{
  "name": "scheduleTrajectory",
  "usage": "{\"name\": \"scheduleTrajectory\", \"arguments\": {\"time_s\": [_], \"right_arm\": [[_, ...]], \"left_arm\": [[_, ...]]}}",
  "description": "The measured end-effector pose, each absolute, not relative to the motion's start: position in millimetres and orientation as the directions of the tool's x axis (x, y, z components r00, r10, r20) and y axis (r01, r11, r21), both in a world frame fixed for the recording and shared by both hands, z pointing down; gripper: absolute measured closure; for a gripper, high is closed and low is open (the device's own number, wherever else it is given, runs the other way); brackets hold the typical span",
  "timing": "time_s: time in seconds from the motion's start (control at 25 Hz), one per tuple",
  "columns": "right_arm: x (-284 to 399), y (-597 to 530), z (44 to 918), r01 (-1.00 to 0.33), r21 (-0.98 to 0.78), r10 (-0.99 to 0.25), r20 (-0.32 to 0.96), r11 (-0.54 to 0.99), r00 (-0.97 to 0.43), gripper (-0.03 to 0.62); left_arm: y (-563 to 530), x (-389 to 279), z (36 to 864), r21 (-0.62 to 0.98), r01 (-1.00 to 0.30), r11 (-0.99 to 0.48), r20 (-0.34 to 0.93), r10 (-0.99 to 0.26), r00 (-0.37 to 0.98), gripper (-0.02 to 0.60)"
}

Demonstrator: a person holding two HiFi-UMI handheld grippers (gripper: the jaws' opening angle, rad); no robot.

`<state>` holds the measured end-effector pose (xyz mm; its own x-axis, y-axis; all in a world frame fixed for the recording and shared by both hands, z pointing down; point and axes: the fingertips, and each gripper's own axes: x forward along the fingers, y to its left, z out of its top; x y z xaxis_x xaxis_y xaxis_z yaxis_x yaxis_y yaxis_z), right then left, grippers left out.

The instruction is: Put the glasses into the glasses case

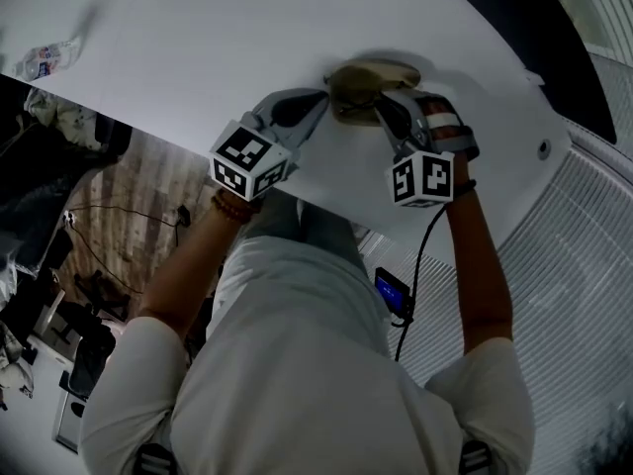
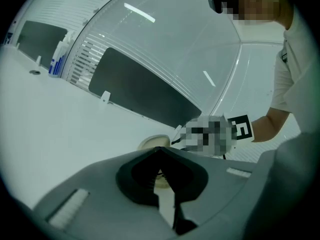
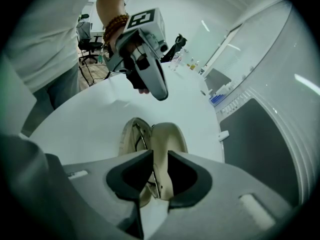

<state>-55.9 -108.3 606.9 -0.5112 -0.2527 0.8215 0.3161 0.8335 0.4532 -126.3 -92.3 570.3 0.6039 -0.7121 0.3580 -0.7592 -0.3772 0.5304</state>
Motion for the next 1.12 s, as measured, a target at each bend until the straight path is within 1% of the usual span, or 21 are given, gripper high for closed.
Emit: {"name": "scheduleTrajectory", "arguments": {"time_s": [0.24,0.36,0.48,0.64,0.84,1.12], "right_arm": [[-42.7,-94.3,575.9,0.246,0.47,-0.291,0.799,0.847,-0.525,0.503],[-38.9,-85.8,549.5,0.179,0.485,-0.323,0.772,0.856,-0.547,0.503],[-33.0,-76.4,518.1,0.077,0.484,-0.355,0.733,0.872,-0.58,0.503],[-28.3,-77.3,467.9,-0.086,0.473,-0.412,0.648,0.877,-0.64,0.503],[-21.5,-63.4,399.1,-0.276,0.399,-0.464,0.522,0.874,-0.715,0.505],[5.3,-42.7,343.2,-0.484,0.298,-0.566,0.349,0.822,-0.747,0.505]], "left_arm": [[-79.5,-114.0,539.5,0.508,-0.757,-0.41,0.34,-0.713,0.614,0.58],[-71.8,-108.4,518.2,0.493,-0.754,-0.434,0.322,-0.714,0.621,0.58],[-64.5,-98.0,496.1,0.475,-0.749,-0.462,0.301,-0.714,0.632,0.58],[-70.4,-86.9,458.1,0.429,-0.737,-0.522,0.243,-0.719,0.651,0.58],[-61.3,-70.2,406.0,0.421,-0.694,-0.584,0.162,-0.705,0.691,0.58],[-44.2,-31.6,337.1,0.387,-0.623,-0.679,0.035,-0.665,0.746,0.578]]}}
